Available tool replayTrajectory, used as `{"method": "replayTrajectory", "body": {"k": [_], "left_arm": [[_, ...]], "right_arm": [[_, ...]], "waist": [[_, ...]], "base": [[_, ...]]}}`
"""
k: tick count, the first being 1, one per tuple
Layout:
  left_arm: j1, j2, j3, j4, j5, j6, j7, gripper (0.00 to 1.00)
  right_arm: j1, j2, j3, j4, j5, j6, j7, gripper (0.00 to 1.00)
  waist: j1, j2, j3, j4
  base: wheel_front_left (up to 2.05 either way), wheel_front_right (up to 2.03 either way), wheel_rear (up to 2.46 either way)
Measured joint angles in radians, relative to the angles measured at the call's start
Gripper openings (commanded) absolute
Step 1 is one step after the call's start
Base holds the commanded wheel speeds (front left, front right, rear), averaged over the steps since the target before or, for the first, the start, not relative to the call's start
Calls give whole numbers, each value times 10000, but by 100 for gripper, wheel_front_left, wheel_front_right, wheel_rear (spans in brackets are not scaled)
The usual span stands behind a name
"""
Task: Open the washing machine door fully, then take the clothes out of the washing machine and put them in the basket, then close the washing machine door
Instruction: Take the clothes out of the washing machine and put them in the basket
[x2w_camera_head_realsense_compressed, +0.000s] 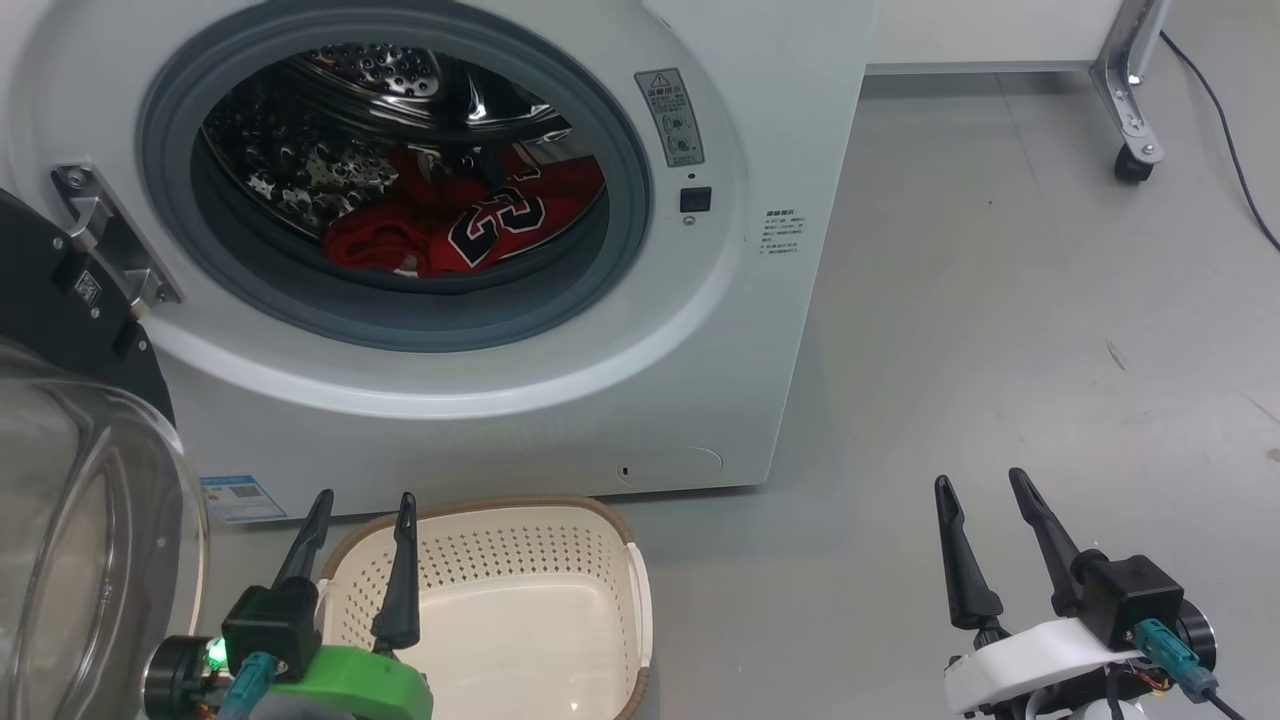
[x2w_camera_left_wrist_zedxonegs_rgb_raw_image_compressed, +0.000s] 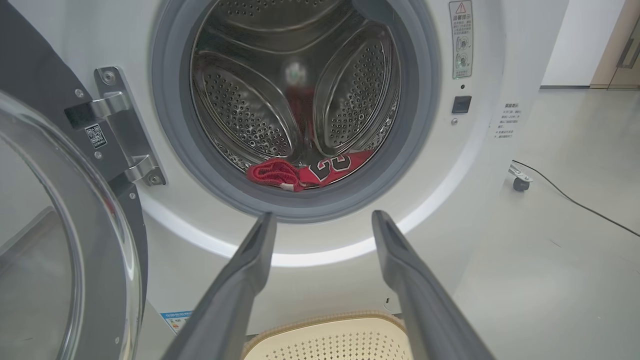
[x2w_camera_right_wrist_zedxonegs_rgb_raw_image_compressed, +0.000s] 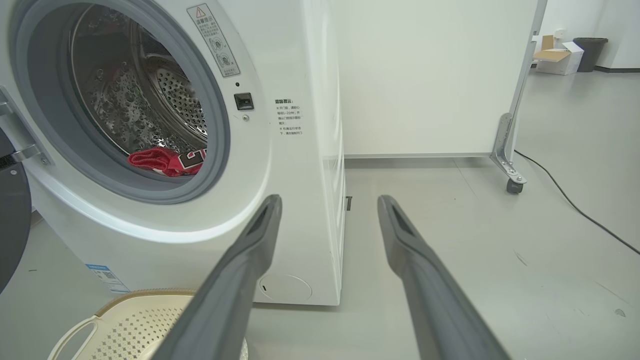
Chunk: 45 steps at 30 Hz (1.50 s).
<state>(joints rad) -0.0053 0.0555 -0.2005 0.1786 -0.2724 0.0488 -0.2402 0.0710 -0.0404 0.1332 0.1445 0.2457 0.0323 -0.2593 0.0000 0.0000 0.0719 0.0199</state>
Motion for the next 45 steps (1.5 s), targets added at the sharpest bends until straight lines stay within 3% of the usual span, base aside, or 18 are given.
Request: {"method": "replayTrajectory", "body": {"k": [29, 45], "left_arm": [[0, 0, -38, -12, 0, 36, -2, 100], [-527, -12, -414, 81, -4, -121, 107, 100]], "right_arm": [[-6, 0, 29, 111, 2, 2, 0, 100], [-245, 0, 44, -115, -19, 4, 0, 100]], "waist": [[0, 0, 31, 13], [0, 0, 800, -10]], "base": [[18, -18, 0], [0, 0, 0]]}}
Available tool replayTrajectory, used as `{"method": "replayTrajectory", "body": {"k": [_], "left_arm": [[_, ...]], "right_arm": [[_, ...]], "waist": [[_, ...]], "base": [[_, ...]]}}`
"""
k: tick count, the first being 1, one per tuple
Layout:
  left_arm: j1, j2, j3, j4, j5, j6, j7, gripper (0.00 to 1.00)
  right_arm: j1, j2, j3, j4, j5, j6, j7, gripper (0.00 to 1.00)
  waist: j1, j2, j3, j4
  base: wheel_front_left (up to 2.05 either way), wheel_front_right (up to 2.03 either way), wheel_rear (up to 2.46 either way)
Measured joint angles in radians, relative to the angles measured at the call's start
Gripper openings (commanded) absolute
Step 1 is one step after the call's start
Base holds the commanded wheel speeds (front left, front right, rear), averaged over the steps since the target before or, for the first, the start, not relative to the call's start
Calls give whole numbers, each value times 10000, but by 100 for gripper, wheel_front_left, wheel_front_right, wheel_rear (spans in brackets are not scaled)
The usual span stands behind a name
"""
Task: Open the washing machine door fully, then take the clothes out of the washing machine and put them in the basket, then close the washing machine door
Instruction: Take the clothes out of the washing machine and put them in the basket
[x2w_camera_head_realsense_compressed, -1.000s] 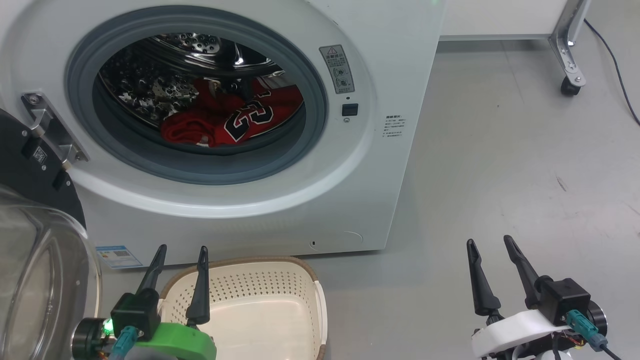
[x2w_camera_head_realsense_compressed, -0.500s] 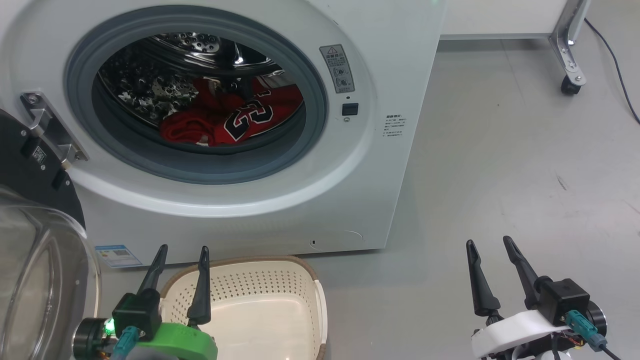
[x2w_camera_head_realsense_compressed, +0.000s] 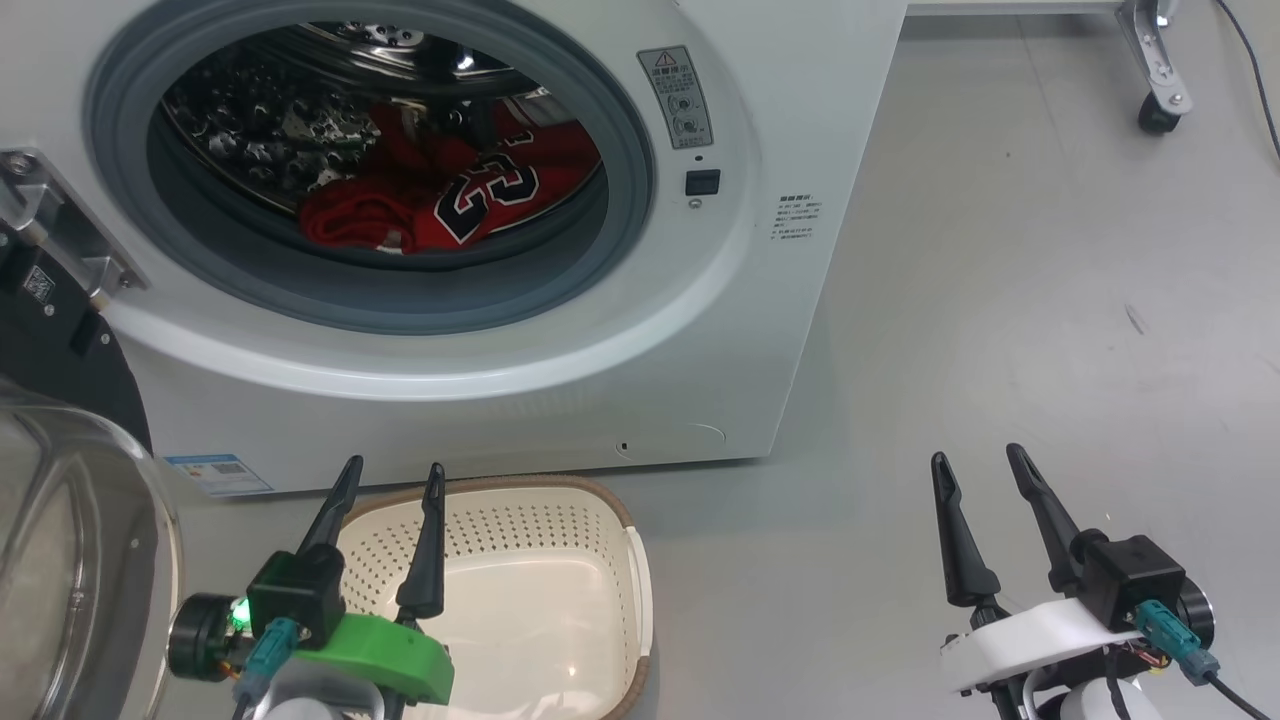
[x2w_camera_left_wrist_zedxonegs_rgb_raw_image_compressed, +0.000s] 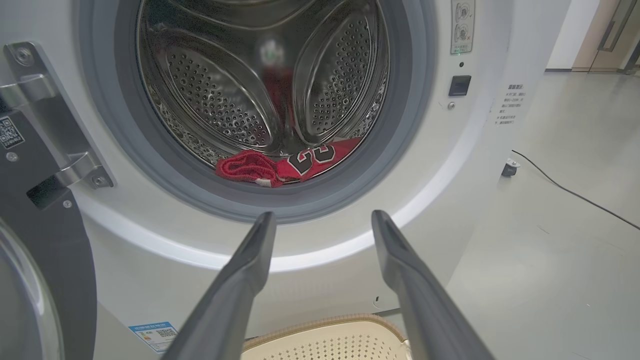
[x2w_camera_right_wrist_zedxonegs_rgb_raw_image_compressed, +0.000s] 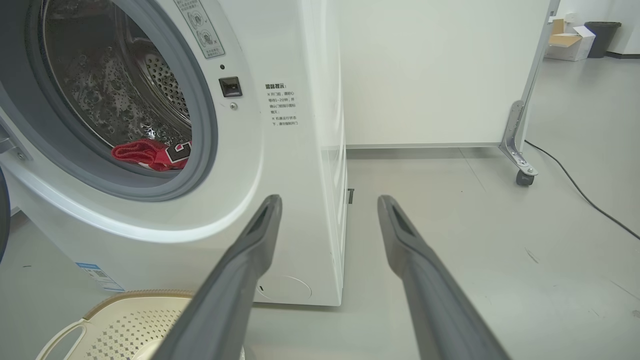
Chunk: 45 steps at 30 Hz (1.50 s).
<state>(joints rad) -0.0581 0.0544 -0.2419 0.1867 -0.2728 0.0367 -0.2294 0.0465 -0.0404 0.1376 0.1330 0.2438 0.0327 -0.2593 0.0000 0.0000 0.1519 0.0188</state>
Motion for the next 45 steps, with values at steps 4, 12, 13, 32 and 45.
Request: {"method": "replayTrajectory", "body": {"k": [4, 12, 13, 32, 45], "left_arm": [[-385, -10, -115, 19, -111, -171, 98, 100], [-1442, -38, -128, 178, -265, -376, 401, 100], [-1602, -40, -125, 221, -268, -412, 462, 100], [-5999, 454, 458, 1317, -970, -1108, 2690, 100], [-8520, 1636, 811, 2665, -1323, -1365, 4851, 100]], "right_arm": [[-211, -4, 4, -142, -48, 0, 0, 100], [-582, -6, 130, -359, -71, 0, 0, 100], [-649, -8, 161, -385, -73, 0, 0, 100], [-2237, -42, 717, -890, 426, -105, 0, 100], [-3000, -58, 1413, -803, 1026, -178, 0, 100]], "waist": [[0, 0, 338, -57], [0, 0, 1088, -224], [0, 0, 1206, -255], [1, 0, 3681, -1005], [2, 0, 4655, -1882]], "base": [[0, 0, 0], [0, 0, 0], [0, 0, 0], [0, 0, 0], [0, 0, 0]]}}
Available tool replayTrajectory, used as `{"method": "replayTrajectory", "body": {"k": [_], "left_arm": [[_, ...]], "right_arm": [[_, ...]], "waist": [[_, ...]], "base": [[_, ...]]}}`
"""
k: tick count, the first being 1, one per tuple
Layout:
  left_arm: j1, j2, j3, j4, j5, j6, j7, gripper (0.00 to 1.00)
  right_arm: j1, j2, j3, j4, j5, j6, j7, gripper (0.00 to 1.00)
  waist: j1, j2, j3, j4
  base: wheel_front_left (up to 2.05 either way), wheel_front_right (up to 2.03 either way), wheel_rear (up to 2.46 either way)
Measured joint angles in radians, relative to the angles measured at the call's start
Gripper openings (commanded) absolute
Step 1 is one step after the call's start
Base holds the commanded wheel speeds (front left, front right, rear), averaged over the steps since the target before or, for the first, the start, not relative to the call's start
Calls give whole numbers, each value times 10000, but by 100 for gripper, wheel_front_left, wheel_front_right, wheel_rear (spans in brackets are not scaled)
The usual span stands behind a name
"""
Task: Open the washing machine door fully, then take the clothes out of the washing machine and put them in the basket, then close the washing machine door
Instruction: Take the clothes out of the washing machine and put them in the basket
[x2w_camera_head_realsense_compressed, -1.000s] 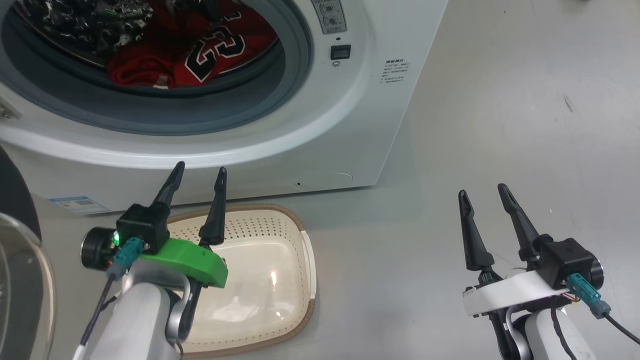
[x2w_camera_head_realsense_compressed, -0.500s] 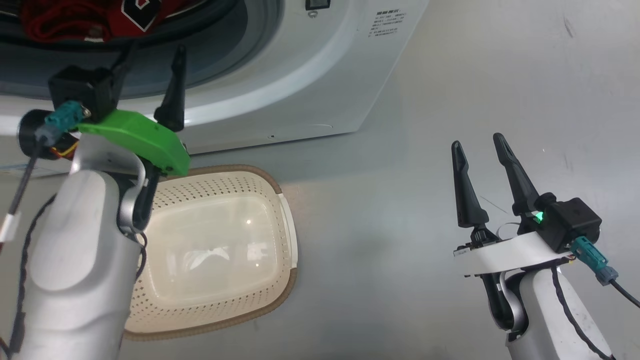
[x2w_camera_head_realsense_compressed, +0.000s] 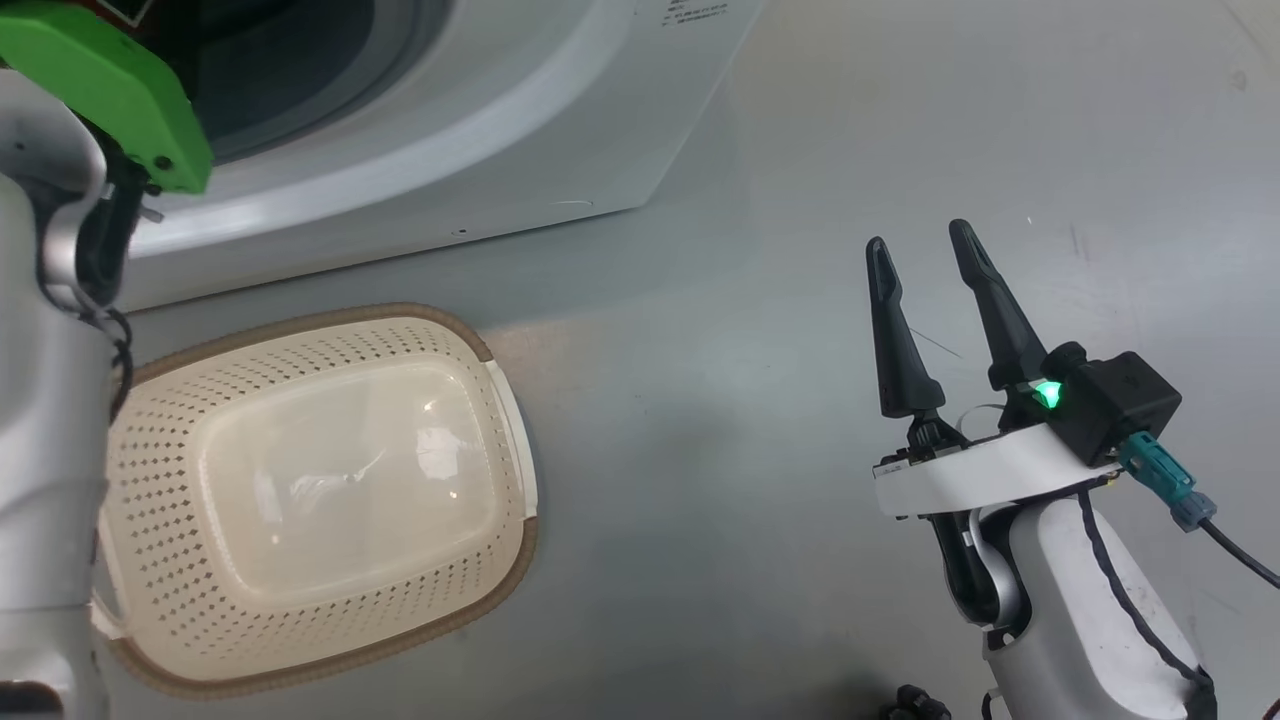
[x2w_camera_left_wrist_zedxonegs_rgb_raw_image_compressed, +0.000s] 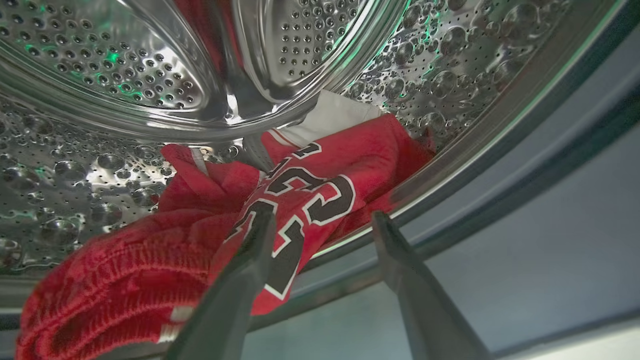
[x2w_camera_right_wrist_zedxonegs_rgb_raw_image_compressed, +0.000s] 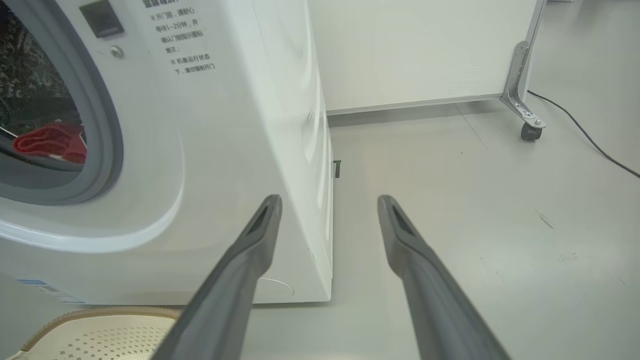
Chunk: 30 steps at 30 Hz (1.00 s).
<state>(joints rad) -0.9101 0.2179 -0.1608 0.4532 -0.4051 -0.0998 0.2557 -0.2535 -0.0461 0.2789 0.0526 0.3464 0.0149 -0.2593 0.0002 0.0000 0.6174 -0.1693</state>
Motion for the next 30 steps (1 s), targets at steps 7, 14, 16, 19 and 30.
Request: {"method": "replayTrajectory", "body": {"k": [7, 14, 16, 19, 30], "left_arm": [[-931, 648, -33, 479, 2, -107, 961, 100], [-1585, 1223, 12, 859, -86, -125, 1804, 100], [-1786, 1333, 44, 941, -184, -127, 2071, 100], [-2098, 1432, 178, 1087, -491, -201, 2403, 100], [-2485, 1680, 253, 1733, -700, -203, 3060, 100]], "right_arm": [[-97, 0, 236, 17, 253, -92, 0, 100], [-108, 4, 483, 17, 410, -127, 0, 100], [-129, 4, 512, 13, 464, -182, 0, 100], [-221, 4, 552, -6, 600, -236, 0, 100], [-521, 8, 637, -98, 834, -280, 0, 100]], "waist": [[-1, 0, 230, -445], [-1, 0, 478, -885], [-2, 0, 570, -1002], [-1, 0, 726, -1157], [-2, 0, 1182, -1501]], "base": [[0, 0, 0], [0, 0, 0], [0, 0, 0], [0, 0, 0], [0, 0, 0]]}}
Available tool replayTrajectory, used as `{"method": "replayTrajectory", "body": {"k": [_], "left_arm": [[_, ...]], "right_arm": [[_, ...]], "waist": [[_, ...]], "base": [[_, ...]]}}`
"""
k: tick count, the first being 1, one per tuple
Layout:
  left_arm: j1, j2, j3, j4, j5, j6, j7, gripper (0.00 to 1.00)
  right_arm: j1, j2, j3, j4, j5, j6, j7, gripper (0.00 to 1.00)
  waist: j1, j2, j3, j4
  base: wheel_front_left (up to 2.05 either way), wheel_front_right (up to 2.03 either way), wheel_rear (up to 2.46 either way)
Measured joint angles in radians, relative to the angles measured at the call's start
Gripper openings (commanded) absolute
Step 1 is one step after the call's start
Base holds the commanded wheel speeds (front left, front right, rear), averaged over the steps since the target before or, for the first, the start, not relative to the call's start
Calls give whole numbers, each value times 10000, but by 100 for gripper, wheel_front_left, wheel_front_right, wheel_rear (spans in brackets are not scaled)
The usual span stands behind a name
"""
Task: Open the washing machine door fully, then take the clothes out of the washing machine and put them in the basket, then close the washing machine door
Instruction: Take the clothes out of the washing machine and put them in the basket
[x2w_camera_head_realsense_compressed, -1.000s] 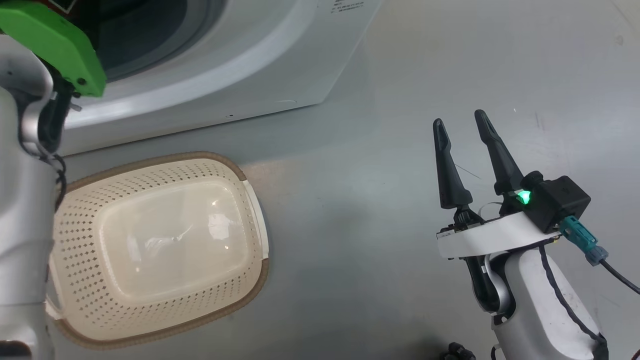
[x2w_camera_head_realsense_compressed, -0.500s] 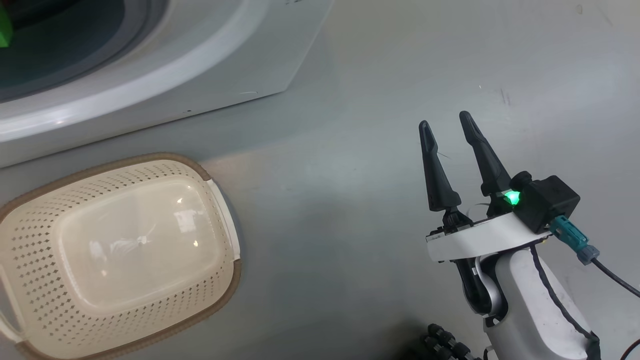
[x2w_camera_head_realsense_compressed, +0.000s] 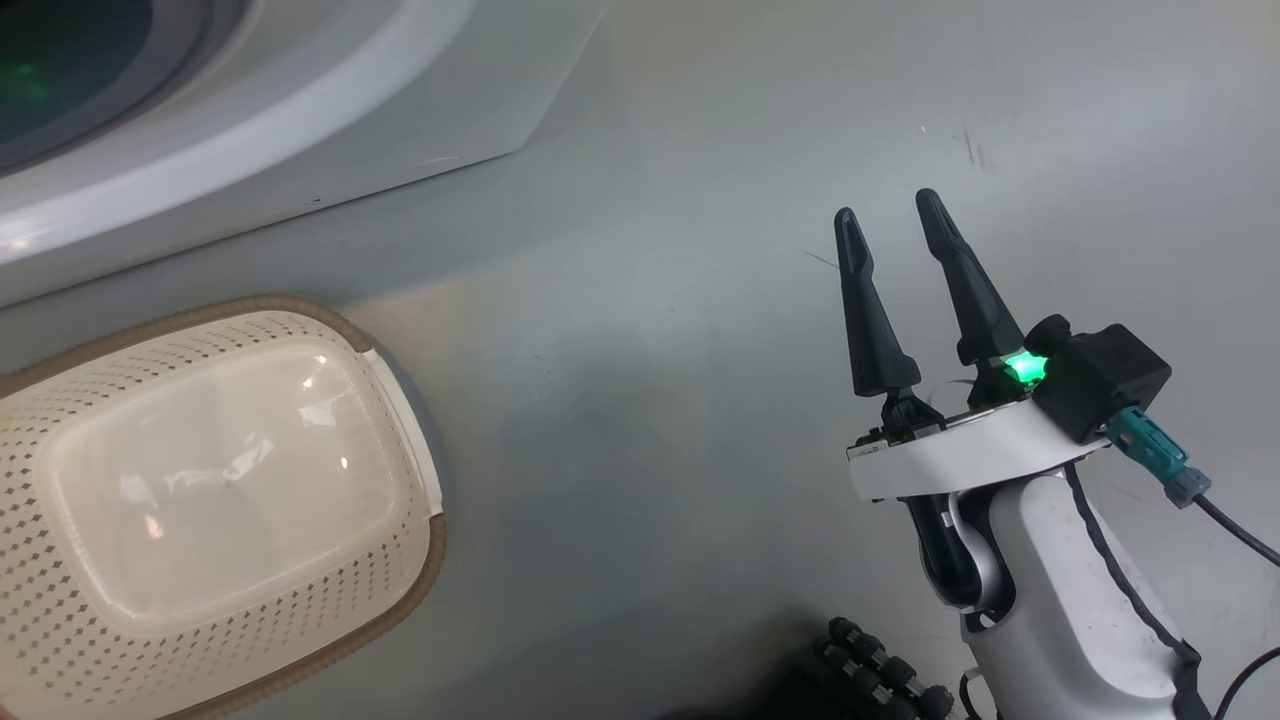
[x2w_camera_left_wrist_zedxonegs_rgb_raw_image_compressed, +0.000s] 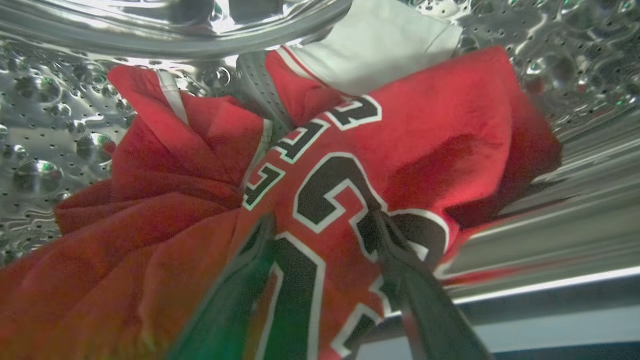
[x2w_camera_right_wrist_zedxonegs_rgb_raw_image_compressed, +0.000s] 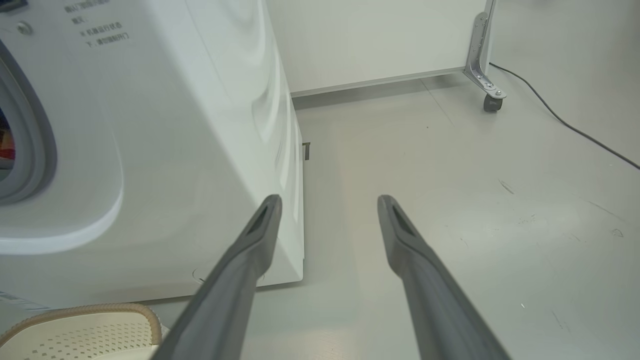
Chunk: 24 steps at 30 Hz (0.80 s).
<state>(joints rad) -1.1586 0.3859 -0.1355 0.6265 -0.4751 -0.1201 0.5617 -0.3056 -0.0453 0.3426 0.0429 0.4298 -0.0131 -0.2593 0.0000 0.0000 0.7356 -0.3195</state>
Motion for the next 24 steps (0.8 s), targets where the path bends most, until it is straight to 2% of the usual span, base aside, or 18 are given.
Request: {"method": "replayTrajectory", "body": {"k": [4, 5, 6, 7, 8, 14, 24], "left_arm": [[-71, 65, 8, 230, 0, 0, 176, 100], [-98, 81, 8, 263, 0, 0, 194, 89], [-119, 98, -4, 290, 0, 0, 198, 51], [-143, 111, -29, 343, 0, 0, 265, 22], [-156, 119, -46, 383, 0, 0, 305, 0], [-198, 159, -209, 393, 35, -2, 128, 0], [-131, 33, -449, 159, 36, -10, -938, 0]], "right_arm": [[-28, 0, 4, -4, 13, -77, 0, 100], [-38, 0, 4, -6, 15, -77, 0, 100], [-49, 0, 10, -8, 15, -77, 0, 100], [-68, 0, 17, -8, 15, -77, 0, 100], [-100, 0, 21, -10, 15, -79, 0, 100], [-180, 0, 29, -29, 15, -88, 0, 100], [-243, -2, -173, -27, -31, -163, 0, 100]], "waist": [[0, 0, 50, -30], [0, 0, 61, -35], [0, 0, 71, -38], [0, 0, 82, -41], [0, 0, 92, -43], [0, 0, 142, -30], [0, 0, 137, 191]], "base": [[0, 0, 0], [0, 0, 0], [0, 0, 0], [0, 0, 0], [0, 0, 0], [0, 0, 0], [0, 0, 0]]}}
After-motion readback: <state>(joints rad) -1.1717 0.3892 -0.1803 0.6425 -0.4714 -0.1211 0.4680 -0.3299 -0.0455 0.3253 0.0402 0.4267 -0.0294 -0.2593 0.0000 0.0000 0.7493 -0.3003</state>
